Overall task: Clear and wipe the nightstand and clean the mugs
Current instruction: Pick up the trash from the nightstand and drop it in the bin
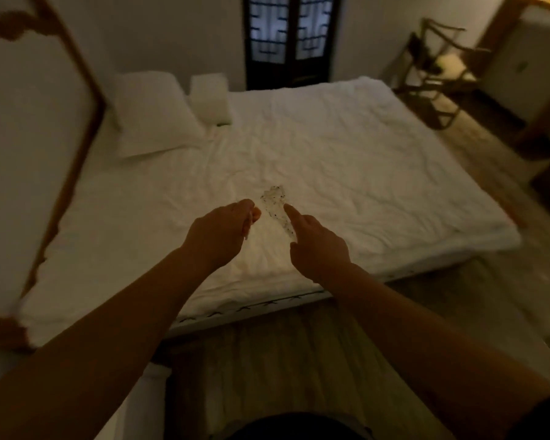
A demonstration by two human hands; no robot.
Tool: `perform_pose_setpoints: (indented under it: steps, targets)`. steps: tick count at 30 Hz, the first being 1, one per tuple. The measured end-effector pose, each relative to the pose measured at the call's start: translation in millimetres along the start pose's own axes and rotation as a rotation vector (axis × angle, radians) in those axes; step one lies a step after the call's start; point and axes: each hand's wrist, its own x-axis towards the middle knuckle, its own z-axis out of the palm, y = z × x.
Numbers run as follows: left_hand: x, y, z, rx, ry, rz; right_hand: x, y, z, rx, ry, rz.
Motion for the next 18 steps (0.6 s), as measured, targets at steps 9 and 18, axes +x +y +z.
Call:
perform_pose_setpoints:
  steps: [9,18]
  targets:
    - [100,214,126,-0.046,-0.24,0.386,-109,209,-62,0.0,0.081,0.482]
    - [139,401,212,-0.084,-0.48,0.694,-220,346,-120,0.009,0.233,0.887]
